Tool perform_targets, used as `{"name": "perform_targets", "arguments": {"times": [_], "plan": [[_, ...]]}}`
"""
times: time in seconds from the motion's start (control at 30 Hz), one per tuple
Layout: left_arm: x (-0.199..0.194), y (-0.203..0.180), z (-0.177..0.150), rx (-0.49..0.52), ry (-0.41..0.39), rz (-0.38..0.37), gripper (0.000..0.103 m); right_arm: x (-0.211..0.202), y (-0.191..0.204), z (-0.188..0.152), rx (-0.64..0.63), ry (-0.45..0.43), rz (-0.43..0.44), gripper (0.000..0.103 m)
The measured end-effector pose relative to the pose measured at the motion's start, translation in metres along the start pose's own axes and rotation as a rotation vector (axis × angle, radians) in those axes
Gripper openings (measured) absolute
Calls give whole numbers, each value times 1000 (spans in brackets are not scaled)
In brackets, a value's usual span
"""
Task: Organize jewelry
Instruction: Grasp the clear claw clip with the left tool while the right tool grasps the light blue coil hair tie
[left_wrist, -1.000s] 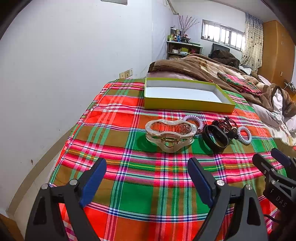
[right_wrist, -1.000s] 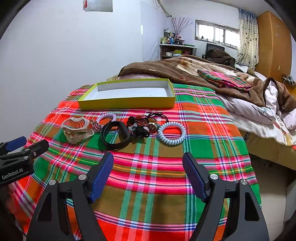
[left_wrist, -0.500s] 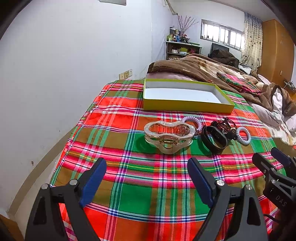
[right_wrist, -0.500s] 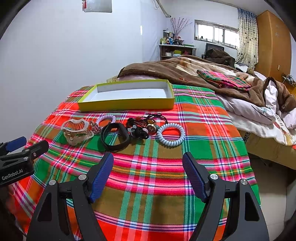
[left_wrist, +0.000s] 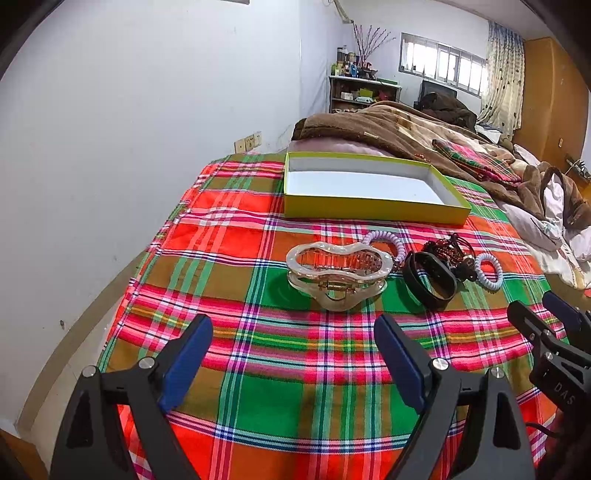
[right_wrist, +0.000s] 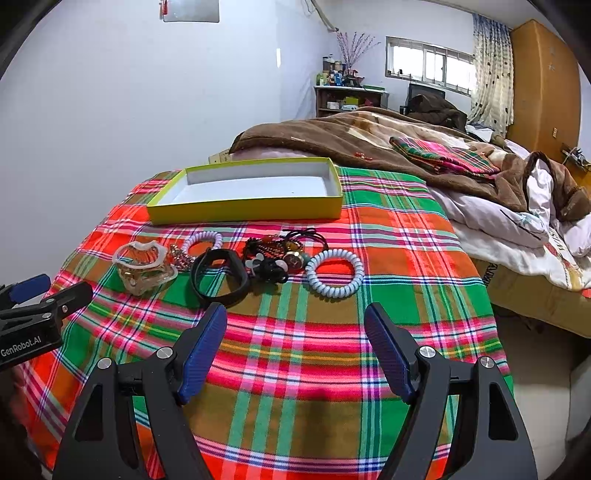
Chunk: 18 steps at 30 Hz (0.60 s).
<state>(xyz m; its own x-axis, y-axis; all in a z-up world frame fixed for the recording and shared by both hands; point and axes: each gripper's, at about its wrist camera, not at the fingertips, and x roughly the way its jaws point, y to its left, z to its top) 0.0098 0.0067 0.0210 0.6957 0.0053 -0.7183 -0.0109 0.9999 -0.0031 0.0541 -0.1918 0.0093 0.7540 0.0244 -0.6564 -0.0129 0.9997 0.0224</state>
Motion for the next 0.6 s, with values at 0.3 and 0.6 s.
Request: {"name": "perform_targets", "arguments": {"times": [0.3, 0.6], "plan": [[24, 18, 24, -19, 40, -75, 90, 23, -39, 22, 36, 27, -73, 77], [56, 21, 48, 36, 110, -113, 90, 64, -64, 40, 6, 121, -45, 77]]}}
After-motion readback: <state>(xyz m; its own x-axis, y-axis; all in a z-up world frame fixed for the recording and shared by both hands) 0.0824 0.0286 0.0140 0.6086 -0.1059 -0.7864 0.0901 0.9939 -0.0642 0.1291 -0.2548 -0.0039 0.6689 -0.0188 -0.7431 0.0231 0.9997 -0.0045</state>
